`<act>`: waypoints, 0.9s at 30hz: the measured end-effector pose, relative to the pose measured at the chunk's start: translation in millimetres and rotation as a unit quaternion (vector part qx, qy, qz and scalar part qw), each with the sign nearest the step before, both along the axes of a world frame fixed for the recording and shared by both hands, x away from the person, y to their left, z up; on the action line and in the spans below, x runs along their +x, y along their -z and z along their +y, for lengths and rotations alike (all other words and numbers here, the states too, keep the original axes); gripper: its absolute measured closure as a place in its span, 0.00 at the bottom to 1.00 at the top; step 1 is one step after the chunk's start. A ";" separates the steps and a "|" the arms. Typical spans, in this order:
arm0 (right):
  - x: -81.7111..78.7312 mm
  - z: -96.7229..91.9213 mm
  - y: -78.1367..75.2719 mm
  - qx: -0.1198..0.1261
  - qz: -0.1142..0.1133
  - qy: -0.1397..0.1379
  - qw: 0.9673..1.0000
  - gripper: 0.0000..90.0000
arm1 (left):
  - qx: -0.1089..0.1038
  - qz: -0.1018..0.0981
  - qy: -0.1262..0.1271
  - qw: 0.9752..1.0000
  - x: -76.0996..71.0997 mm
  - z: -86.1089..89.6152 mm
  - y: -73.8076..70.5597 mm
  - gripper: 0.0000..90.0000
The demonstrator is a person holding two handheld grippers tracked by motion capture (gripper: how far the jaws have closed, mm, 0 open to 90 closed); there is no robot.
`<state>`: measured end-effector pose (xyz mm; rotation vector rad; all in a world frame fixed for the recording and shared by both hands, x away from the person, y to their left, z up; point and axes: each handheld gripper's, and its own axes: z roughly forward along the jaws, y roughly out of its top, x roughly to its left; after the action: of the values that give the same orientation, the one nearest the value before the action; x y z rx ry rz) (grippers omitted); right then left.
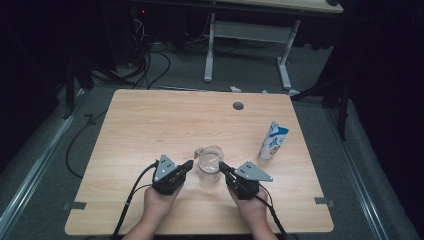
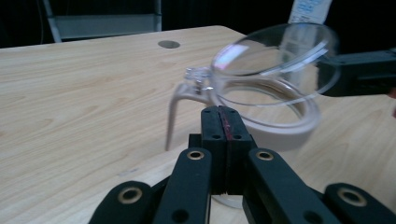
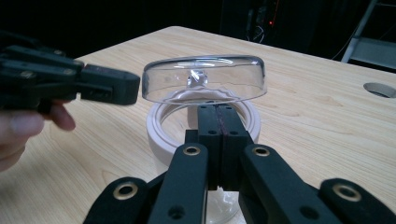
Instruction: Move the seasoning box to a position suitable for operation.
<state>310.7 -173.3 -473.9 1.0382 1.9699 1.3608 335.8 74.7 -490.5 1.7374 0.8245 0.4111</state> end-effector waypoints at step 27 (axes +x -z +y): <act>1.2 3.2 2.0 0.000 0.003 -0.006 1.000 1.00 | -0.025 -0.008 0.022 0.999 -9.1 -21.0 -7.2 0.99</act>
<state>312.0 -170.1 -475.9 1.0328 1.9843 1.3658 326.7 53.7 -483.3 1.7017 0.7779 0.3709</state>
